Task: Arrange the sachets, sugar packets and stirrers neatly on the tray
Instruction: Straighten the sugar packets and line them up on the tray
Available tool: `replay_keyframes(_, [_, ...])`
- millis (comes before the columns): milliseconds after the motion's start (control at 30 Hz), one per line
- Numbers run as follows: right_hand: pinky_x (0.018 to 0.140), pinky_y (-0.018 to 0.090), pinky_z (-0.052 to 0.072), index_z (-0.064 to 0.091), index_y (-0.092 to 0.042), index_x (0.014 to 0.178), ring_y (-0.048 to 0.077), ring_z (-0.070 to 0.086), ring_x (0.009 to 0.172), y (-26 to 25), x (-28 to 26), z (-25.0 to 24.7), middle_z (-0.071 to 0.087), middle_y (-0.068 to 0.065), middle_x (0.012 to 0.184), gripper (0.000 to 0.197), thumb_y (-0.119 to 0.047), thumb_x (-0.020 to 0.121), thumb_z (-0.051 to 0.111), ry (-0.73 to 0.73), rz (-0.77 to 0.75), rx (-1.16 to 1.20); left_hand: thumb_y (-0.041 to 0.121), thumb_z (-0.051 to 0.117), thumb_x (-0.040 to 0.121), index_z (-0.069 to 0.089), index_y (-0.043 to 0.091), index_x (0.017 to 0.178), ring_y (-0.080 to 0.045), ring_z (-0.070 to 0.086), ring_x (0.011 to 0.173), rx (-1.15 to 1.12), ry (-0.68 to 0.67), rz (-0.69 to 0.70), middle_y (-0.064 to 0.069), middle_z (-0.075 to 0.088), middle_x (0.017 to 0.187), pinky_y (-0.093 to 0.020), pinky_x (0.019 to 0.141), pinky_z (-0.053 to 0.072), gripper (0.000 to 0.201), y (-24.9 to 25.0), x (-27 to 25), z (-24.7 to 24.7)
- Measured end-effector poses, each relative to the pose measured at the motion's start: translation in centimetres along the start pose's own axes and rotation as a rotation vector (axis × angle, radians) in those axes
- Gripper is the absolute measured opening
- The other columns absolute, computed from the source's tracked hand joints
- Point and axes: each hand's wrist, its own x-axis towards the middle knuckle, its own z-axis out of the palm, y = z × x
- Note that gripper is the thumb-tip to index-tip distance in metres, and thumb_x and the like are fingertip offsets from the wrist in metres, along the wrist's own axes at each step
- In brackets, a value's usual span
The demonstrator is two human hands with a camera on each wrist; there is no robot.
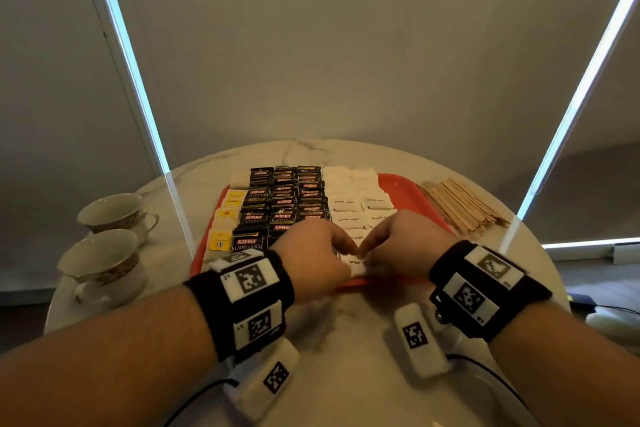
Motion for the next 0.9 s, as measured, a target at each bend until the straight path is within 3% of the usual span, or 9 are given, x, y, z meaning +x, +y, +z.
replay_keyframes(100, [0.07,0.024,0.057,0.08,-0.032,0.095,0.005,0.068,0.082,-0.4,-0.2,-0.1,0.075,-0.011,0.09,0.014,-0.021,0.086,0.078,-0.036,0.007,0.002,0.024,0.075,0.089,0.069,0.031,0.131,-0.009,0.065,0.105,0.143,-0.097,-0.007,0.01,0.069,0.12,-0.03,0.092,0.059,0.043,0.4,0.1,1.1])
replay_keyframes(233, [0.068,0.021,0.051,0.079,-0.031,0.102,0.003,0.063,0.088,-0.6,-0.9,-0.7,0.072,-0.011,0.097,0.015,-0.025,0.089,0.074,-0.011,-0.032,-0.048,0.019,0.072,0.088,0.066,0.032,0.135,-0.014,0.063,0.108,0.259,-0.156,-0.014,0.005,0.064,0.125,-0.033,0.094,0.059,0.049,0.9,0.1,1.6])
replay_keyframes(400, [0.064,0.023,0.054,0.081,-0.025,0.093,0.008,0.068,0.083,0.2,-1.1,-0.8,0.075,-0.007,0.091,0.015,-0.016,0.091,0.069,0.004,0.006,0.075,0.021,0.072,0.086,0.068,0.029,0.133,-0.015,0.059,0.117,0.315,-0.121,-0.022,0.005,0.062,0.13,-0.032,0.099,0.055,0.048,1.3,0.1,1.6])
replay_keyframes(500, [0.079,0.035,0.062,0.078,-0.024,0.092,0.017,0.072,0.086,1.0,-1.0,-1.2,0.076,0.0,0.094,0.02,-0.01,0.093,0.063,0.034,0.036,0.24,0.02,0.072,0.085,0.066,0.032,0.133,-0.018,0.057,0.12,0.332,-0.118,-0.013,0.003,0.058,0.134,-0.032,0.099,0.054,0.05,1.5,-0.1,1.6])
replay_keyframes(600, [0.084,0.04,0.06,0.072,-0.022,0.109,0.019,0.068,0.096,1.7,-1.1,-1.7,0.071,0.001,0.105,0.018,-0.014,0.097,0.06,0.179,0.068,0.482,0.014,0.071,0.085,0.063,0.038,0.134,-0.02,0.054,0.127,0.341,-0.121,0.003,0.003,0.053,0.142,-0.033,0.101,0.053,0.055,1.4,0.0,1.7])
replay_keyframes(733, [0.075,0.03,0.04,0.056,-0.025,0.135,0.019,0.055,0.115,2.5,-1.0,-2.1,0.06,-0.003,0.126,0.034,-0.03,0.101,0.057,0.393,0.126,0.735,0.005,0.066,0.089,0.065,0.038,0.134,-0.021,0.05,0.135,0.336,-0.134,-0.027,0.004,0.049,0.15,-0.035,0.107,0.051,0.055,1.4,0.3,1.6])
replay_keyframes(800, [0.083,0.034,0.042,0.054,-0.027,0.137,0.019,0.051,0.115,2.8,-0.8,-1.7,0.059,-0.004,0.12,0.036,-0.035,0.102,0.056,0.339,0.165,0.882,0.0,0.063,0.09,0.066,0.036,0.134,-0.021,0.05,0.137,0.322,-0.141,-0.041,0.004,0.051,0.151,-0.034,0.107,0.051,0.057,1.6,0.4,1.4])
replay_keyframes(867, [0.1,0.04,0.043,0.054,-0.027,0.132,0.019,0.05,0.114,2.9,-0.4,-1.0,0.058,-0.006,0.11,0.032,-0.038,0.102,0.055,0.258,0.201,1.041,-0.003,0.061,0.09,0.067,0.034,0.134,-0.021,0.051,0.138,0.321,-0.145,-0.051,0.003,0.052,0.151,-0.035,0.109,0.05,0.057,1.7,0.4,1.2])
replay_keyframes(900, [0.106,0.043,0.041,0.055,-0.027,0.13,0.019,0.051,0.117,3.0,-0.4,-0.7,0.06,-0.004,0.114,0.031,-0.04,0.102,0.055,0.236,0.195,1.058,-0.003,0.061,0.09,0.067,0.034,0.133,-0.021,0.052,0.137,0.322,-0.142,-0.056,0.003,0.053,0.151,-0.035,0.109,0.05,0.057,1.8,0.4,1.2])
